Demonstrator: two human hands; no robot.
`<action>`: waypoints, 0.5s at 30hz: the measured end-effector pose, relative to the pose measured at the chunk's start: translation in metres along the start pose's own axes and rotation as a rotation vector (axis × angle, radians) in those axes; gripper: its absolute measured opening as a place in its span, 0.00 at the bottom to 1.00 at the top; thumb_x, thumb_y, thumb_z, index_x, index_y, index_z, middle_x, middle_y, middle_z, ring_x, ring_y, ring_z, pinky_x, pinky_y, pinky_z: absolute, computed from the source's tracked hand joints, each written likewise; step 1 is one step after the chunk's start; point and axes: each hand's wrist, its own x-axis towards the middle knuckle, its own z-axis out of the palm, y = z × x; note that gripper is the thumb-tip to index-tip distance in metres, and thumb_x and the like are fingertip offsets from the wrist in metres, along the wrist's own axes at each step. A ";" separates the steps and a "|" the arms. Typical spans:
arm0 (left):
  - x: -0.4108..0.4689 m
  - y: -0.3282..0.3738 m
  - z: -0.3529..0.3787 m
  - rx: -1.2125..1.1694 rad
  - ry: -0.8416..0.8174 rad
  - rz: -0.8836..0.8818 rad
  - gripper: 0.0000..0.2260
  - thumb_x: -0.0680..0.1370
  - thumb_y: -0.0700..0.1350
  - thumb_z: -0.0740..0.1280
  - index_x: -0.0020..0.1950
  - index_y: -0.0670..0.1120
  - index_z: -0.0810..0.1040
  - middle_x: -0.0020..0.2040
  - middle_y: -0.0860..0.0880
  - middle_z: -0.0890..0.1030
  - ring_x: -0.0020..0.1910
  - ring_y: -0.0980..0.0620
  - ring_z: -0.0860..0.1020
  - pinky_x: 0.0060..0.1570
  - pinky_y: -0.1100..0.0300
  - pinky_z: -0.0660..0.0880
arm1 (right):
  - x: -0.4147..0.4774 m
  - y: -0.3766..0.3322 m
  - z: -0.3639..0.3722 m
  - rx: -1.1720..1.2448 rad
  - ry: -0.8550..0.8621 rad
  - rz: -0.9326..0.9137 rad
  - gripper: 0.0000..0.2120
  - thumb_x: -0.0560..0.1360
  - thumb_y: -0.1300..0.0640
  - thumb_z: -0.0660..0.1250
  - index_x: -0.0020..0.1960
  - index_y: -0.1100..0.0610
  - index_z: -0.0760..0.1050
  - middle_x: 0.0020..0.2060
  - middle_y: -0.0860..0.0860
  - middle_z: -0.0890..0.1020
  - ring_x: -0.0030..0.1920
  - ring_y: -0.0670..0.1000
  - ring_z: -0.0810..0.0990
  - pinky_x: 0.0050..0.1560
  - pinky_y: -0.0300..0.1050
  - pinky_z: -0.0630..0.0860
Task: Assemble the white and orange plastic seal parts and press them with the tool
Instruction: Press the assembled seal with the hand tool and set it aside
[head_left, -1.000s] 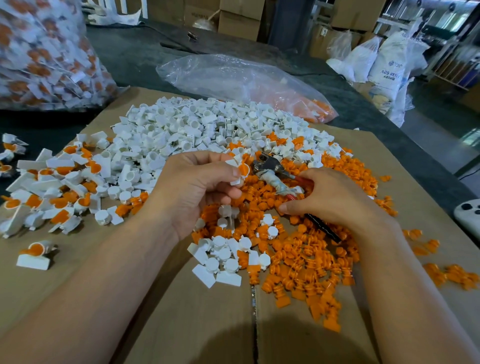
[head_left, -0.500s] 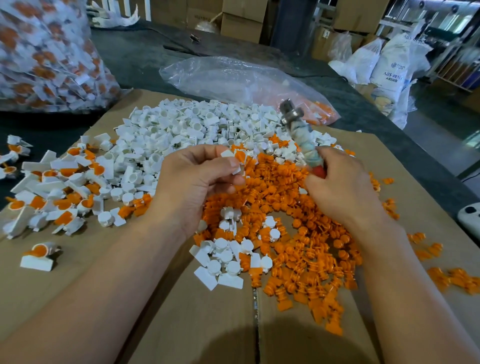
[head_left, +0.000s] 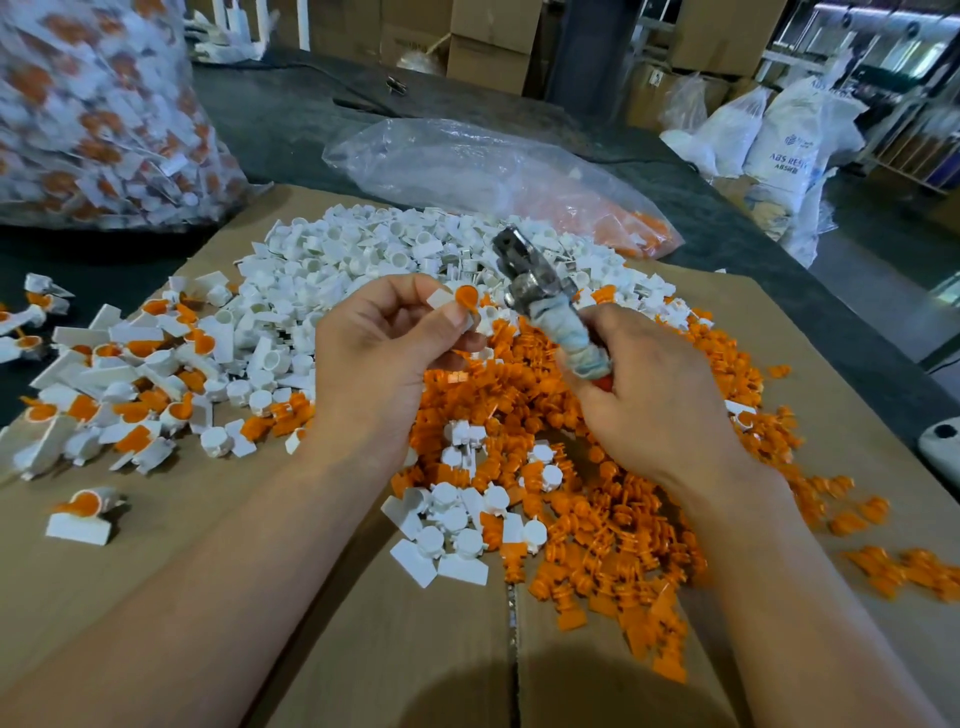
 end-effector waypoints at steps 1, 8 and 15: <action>0.000 0.000 0.000 0.000 0.002 0.011 0.08 0.73 0.31 0.66 0.40 0.43 0.75 0.29 0.52 0.81 0.30 0.55 0.80 0.30 0.65 0.75 | 0.000 -0.001 0.001 0.011 -0.014 -0.004 0.16 0.74 0.52 0.64 0.60 0.54 0.71 0.49 0.50 0.76 0.46 0.51 0.73 0.38 0.41 0.60; 0.000 0.000 0.001 0.005 0.024 0.050 0.08 0.74 0.31 0.66 0.40 0.43 0.76 0.29 0.52 0.81 0.30 0.55 0.80 0.29 0.66 0.74 | 0.000 -0.001 0.005 0.037 -0.086 -0.019 0.22 0.74 0.51 0.64 0.66 0.55 0.67 0.58 0.51 0.74 0.55 0.51 0.72 0.48 0.40 0.63; 0.000 -0.001 0.002 0.003 0.025 0.065 0.06 0.72 0.32 0.67 0.40 0.43 0.76 0.29 0.53 0.81 0.29 0.57 0.80 0.29 0.67 0.74 | -0.001 -0.004 0.006 0.039 -0.113 -0.047 0.21 0.75 0.50 0.63 0.65 0.54 0.68 0.57 0.50 0.76 0.55 0.50 0.73 0.49 0.41 0.65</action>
